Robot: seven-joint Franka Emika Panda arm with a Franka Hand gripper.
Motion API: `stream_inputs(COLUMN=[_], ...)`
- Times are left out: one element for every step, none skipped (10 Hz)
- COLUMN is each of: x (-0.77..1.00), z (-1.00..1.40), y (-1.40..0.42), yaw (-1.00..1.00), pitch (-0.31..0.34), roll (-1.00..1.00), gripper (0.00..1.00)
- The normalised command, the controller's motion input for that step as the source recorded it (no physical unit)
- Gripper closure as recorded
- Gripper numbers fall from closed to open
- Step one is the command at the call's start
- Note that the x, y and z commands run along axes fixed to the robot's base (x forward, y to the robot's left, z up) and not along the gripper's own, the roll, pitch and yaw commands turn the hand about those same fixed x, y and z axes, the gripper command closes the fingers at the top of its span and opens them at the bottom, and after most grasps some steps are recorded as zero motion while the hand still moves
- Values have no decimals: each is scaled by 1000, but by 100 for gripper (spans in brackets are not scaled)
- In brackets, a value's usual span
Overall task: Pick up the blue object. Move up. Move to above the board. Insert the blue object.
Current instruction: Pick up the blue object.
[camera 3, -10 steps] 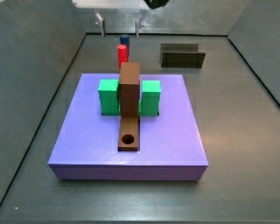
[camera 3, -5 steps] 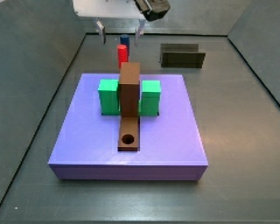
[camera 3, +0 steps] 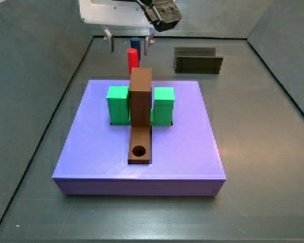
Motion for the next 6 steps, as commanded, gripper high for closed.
stream_inputs(x=[0, 0, 0, 0, 0, 0], z=[0, 0, 0, 0, 0, 0], y=[0, 0, 0, 0, 0, 0], yaw=[0, 0, 0, 0, 0, 0], pitch=[0, 0, 0, 0, 0, 0], roll=[0, 0, 0, 0, 0, 0], gripper=[100, 100, 100, 100, 100, 100])
